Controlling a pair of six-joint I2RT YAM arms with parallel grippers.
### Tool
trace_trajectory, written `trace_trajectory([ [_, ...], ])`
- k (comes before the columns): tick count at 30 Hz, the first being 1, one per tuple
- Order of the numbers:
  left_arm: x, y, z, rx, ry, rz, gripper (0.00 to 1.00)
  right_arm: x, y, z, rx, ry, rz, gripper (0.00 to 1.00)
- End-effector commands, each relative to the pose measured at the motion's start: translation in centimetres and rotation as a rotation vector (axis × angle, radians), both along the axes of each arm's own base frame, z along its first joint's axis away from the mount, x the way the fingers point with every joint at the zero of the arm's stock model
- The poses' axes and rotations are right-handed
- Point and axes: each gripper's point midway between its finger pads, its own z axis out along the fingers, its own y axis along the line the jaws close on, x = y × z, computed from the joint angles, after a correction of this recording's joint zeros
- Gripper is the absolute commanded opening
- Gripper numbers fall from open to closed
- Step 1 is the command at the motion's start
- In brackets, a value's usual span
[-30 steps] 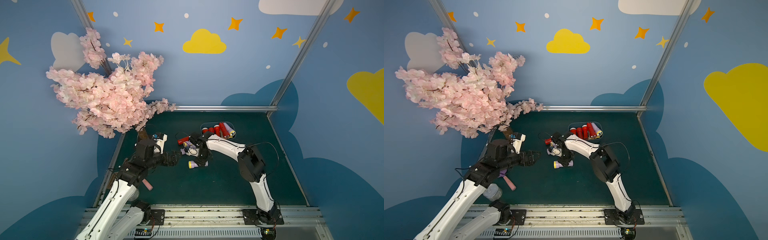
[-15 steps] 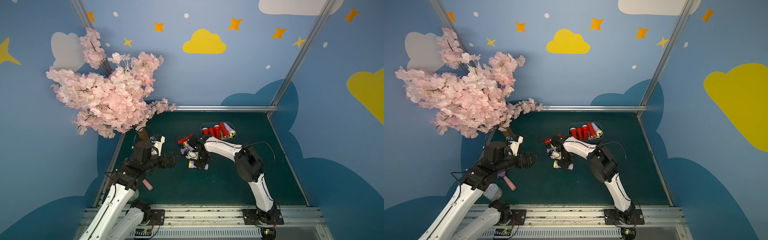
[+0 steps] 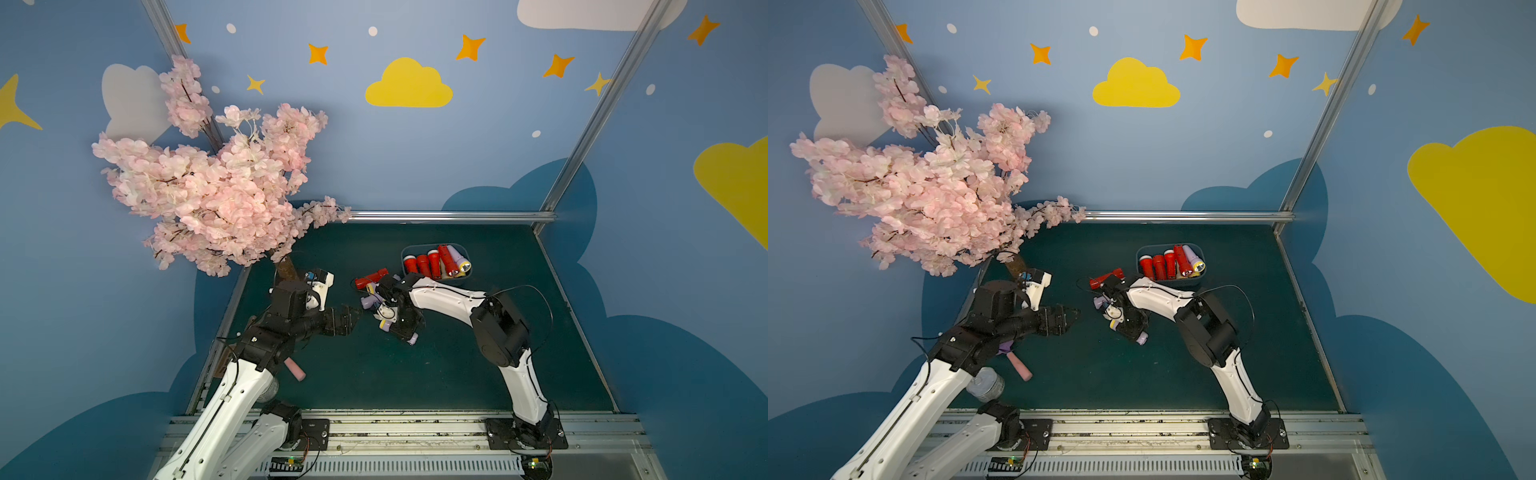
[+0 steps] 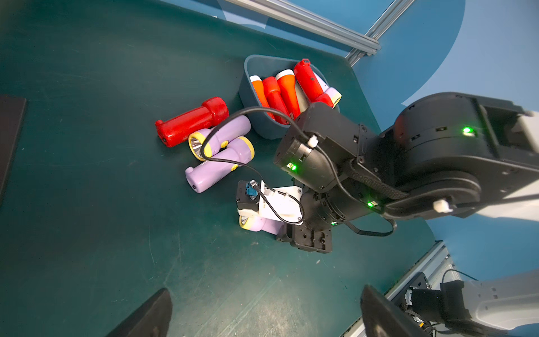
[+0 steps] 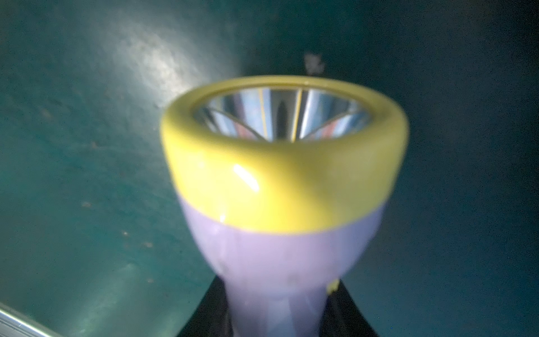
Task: Put the flashlights into the storage boxes
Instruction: Pick up the flashlight from the center of the board, then place the flashlight at the storage box.
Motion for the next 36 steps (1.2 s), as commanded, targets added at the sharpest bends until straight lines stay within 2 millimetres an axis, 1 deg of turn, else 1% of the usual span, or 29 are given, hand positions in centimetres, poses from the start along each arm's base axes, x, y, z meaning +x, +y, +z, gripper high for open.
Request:
trace_trajectory([
  [1, 0.3, -0.3, 1.1, -0.006, -0.035, -0.02, 0.99, 0.5, -0.7, 2.0, 0.008, -0.044, -0.032, 0.18],
  [6, 1.0, -0.5, 1.5, -0.001, -0.042, -0.026, 0.99, 2.4, -1.2, 4.3, 0.042, -0.096, -0.083, 0.16],
  [12, 2.3, -1.0, 1.9, -0.004, -0.053, -0.04, 0.99, 5.8, -2.1, 7.0, 0.1, -0.141, -0.19, 0.16],
  [16, 3.3, -1.6, 2.1, -0.007, -0.051, -0.059, 0.99, 8.3, -3.1, 8.0, 0.119, -0.175, -0.259, 0.16],
  [20, 4.9, -2.5, 2.7, -0.016, -0.065, -0.083, 0.99, 10.8, -3.9, 8.9, 0.125, -0.214, -0.314, 0.16],
  [24, 7.0, -3.6, 3.2, -0.02, -0.07, -0.117, 0.99, 13.4, -4.4, 9.5, 0.13, -0.256, -0.354, 0.16],
  [27, 8.4, -4.3, 3.5, -0.014, -0.072, -0.137, 0.99, 15.4, -4.5, 9.5, 0.131, -0.286, -0.376, 0.16],
  [31, 10.1, -4.9, 3.9, -0.002, -0.082, -0.146, 0.99, 18.5, -4.9, 8.9, 0.114, -0.324, -0.406, 0.16],
  [36, 12.1, -5.6, 3.9, 0.019, -0.074, -0.174, 0.99, 21.6, -6.3, 7.8, 0.086, -0.347, -0.47, 0.16],
])
